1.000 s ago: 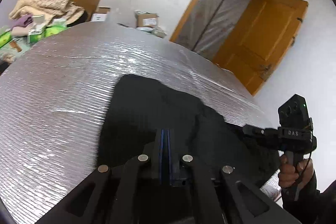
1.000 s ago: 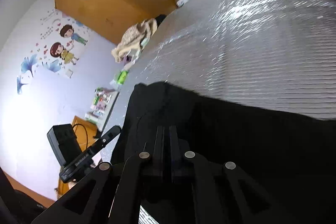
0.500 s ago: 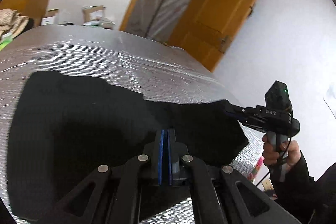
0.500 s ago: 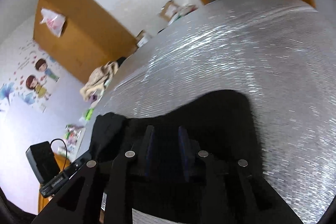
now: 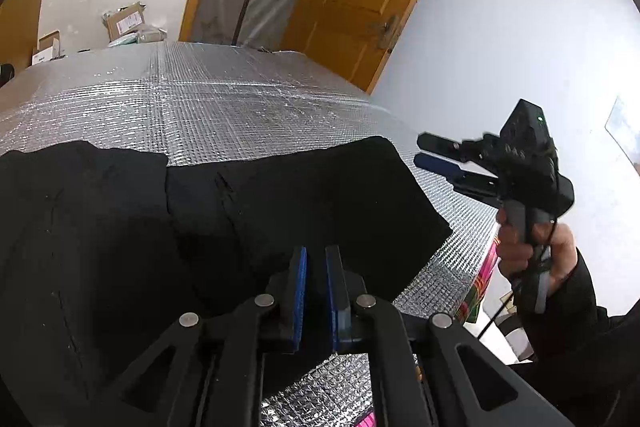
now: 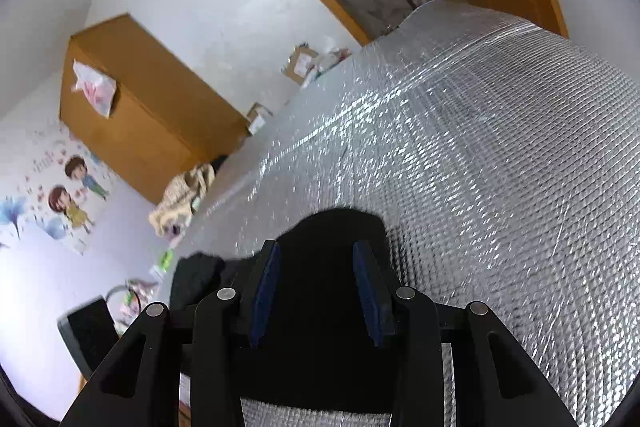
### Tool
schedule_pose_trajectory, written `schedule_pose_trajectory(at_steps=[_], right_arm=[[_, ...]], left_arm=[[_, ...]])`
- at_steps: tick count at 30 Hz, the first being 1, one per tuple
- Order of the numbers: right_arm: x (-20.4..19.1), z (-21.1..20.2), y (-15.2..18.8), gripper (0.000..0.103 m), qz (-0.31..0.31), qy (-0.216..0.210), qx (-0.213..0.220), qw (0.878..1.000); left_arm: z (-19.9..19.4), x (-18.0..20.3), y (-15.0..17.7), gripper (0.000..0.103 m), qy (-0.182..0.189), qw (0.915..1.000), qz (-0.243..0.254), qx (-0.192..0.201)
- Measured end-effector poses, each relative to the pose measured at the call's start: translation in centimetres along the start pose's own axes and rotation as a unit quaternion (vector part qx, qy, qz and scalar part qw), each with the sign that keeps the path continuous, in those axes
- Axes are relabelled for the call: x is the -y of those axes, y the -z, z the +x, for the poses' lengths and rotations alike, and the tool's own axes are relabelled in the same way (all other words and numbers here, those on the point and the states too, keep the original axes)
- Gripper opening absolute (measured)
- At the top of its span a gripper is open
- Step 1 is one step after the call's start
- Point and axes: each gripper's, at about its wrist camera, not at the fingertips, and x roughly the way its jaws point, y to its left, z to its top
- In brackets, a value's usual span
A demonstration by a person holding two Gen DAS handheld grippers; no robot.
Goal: Fold clothes
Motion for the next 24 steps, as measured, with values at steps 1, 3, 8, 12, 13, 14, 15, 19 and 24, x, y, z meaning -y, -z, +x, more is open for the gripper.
schedule_pose_trajectory(at_steps=[1, 3, 8, 12, 13, 14, 15, 19, 24], right_arm=[[0.5, 0.0, -0.2, 0.039, 0.012, -0.004, 0.004, 1.0], [1.4, 0.2, -0.8, 0.039, 0.029, -0.005, 0.006, 1.0], [-0.2, 1.6, -1.4, 0.038, -0.024, 0.008, -0.003, 1.0], [-1.2, 3.3, -1.5, 0.019, -0.056, 0.023, -0.026, 0.998], [-1.2, 3.6, -1.5, 0.016, -0.062, 0.031, -0.034, 0.997], [-1.2, 3.9, -1.5, 0.016, -0.068, 0.038, -0.043, 0.996], [-1.1, 4.3, -1.5, 0.016, -0.074, 0.046, -0.051, 0.995], [1.3, 6.0, -2.1, 0.0, -0.029, 0.056, -0.068, 0.996], [1.7, 4.5, -2.6, 0.005, -0.004, 0.033, -0.047, 0.998]], left_arm=[[-0.2, 0.1, 0.0, 0.009, -0.003, 1.0, 0.002, 0.004], [-0.7, 0.2, -0.1, 0.009, -0.01, 0.9999, 0.005, 0.011], [-0.7, 1.0, -0.4, 0.009, -0.015, 0.9998, 0.008, 0.012], [-0.6, 1.0, -0.4, 0.009, -0.014, 0.9998, 0.009, 0.01], [-0.5, 1.0, -0.4, 0.009, -0.014, 0.9998, 0.008, 0.009], [-0.3, 0.8, -0.4, 0.009, -0.016, 0.9998, 0.004, 0.007], [0.0, 0.8, -0.5, 0.009, -0.017, 0.9998, 0.002, 0.004], [1.2, 0.9, -0.4, 0.009, -0.029, 0.9995, 0.004, -0.015], [2.0, 0.9, 0.0, 0.009, -0.036, 0.9988, 0.007, -0.032]])
